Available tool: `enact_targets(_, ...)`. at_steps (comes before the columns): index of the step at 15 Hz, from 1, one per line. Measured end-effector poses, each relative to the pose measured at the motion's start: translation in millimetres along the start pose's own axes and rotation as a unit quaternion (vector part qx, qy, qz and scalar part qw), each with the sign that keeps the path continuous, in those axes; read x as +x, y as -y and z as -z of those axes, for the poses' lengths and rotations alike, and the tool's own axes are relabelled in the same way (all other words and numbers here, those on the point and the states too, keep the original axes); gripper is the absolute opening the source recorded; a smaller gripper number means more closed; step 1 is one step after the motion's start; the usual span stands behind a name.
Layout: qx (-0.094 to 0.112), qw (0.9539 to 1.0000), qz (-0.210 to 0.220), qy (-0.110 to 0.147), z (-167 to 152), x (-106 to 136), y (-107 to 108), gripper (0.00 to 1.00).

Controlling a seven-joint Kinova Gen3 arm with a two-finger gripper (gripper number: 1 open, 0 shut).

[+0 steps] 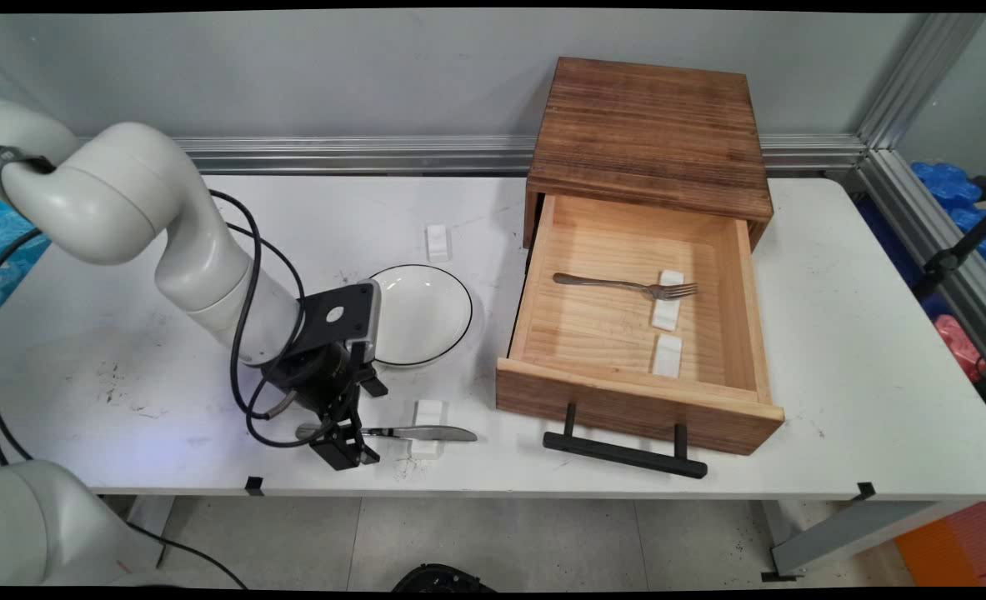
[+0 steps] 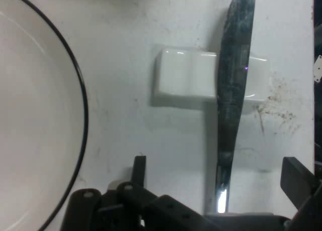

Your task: Pick up the knife from the right of the white plate

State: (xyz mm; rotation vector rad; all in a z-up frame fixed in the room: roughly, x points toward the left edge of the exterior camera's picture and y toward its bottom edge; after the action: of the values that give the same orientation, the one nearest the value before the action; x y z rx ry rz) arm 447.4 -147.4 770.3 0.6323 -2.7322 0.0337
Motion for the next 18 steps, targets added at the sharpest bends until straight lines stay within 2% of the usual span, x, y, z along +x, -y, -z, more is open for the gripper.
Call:
enact_targets(5,0.015,0.9999,0.002,0.004,0.9,0.1,-9.5,1.00)
enact_targets(11,0.025,0.9997,0.000,0.004,2.8,1.5,-11.2,1.00)
enact_targets(18,0.028,0.9996,-0.005,0.003,2.3,3.1,-8.6,1.00)
